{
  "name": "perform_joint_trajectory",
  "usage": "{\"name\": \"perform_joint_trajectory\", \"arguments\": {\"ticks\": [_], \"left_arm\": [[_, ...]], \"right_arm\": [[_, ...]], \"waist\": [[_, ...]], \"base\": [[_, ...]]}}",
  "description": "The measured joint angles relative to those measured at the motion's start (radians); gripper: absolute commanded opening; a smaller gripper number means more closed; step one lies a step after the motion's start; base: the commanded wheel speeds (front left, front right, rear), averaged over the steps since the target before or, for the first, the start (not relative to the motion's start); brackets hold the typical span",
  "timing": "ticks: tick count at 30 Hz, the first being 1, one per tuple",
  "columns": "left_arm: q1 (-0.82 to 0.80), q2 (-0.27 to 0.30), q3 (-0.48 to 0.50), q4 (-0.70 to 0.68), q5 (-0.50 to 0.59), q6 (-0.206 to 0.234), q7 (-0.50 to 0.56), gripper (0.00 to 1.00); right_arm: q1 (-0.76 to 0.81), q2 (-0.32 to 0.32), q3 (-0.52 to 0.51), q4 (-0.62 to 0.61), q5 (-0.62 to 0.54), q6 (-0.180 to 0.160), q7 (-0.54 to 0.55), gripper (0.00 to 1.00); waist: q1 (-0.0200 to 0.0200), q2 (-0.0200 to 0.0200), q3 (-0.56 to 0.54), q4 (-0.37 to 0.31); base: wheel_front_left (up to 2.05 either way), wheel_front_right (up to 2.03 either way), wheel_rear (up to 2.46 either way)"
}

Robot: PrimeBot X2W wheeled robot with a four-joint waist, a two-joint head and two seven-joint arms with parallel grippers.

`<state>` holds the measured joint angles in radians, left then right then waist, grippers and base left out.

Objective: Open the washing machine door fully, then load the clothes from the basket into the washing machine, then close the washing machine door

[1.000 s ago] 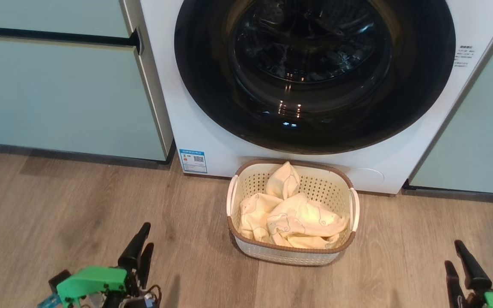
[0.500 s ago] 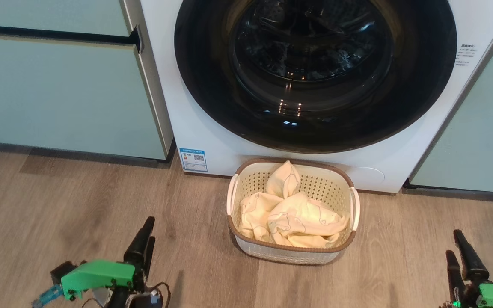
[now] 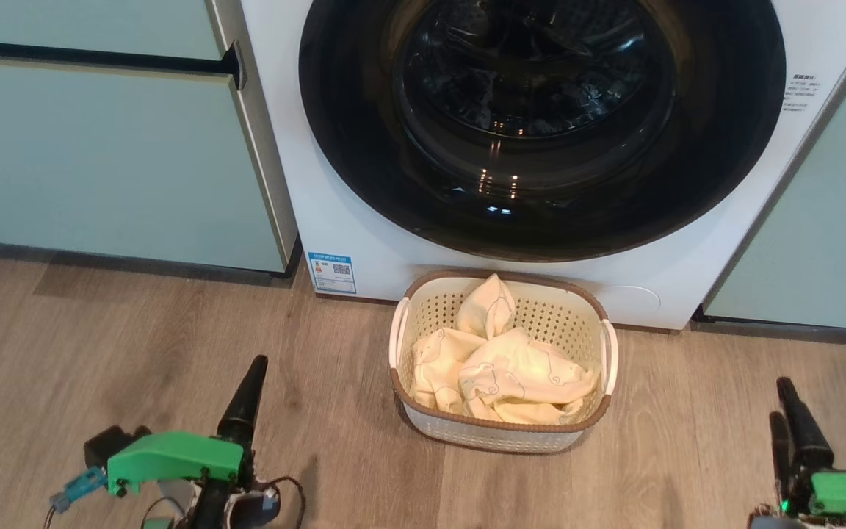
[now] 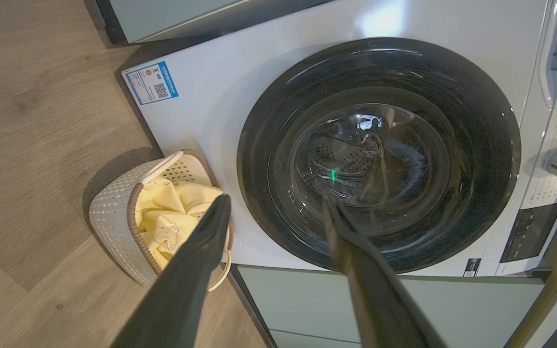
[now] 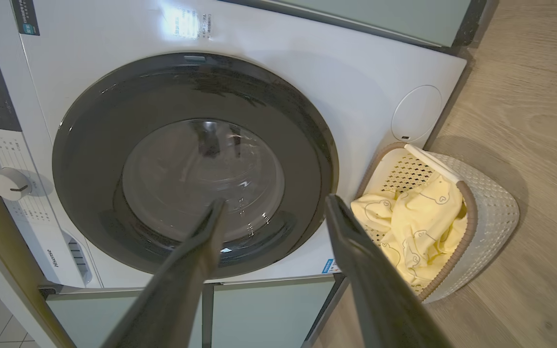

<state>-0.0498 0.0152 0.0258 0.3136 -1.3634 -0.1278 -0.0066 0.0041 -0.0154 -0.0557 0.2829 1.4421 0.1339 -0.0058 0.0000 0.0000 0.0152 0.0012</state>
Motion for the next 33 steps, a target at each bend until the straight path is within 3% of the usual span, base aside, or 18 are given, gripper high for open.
{"name": "perform_joint_trajectory", "arguments": {"ticks": [33], "left_arm": [[-0.038, 0.004, -0.038, -0.063, 0.373, 0.000, -0.098, 1.00]], "right_arm": [[-0.035, -0.002, 0.052, -0.086, -0.320, 0.000, -0.096, 1.00]], "waist": [[0.0000, 0.0000, 0.004, 0.000]], "base": [[0.00, 0.00, 0.00]]}}
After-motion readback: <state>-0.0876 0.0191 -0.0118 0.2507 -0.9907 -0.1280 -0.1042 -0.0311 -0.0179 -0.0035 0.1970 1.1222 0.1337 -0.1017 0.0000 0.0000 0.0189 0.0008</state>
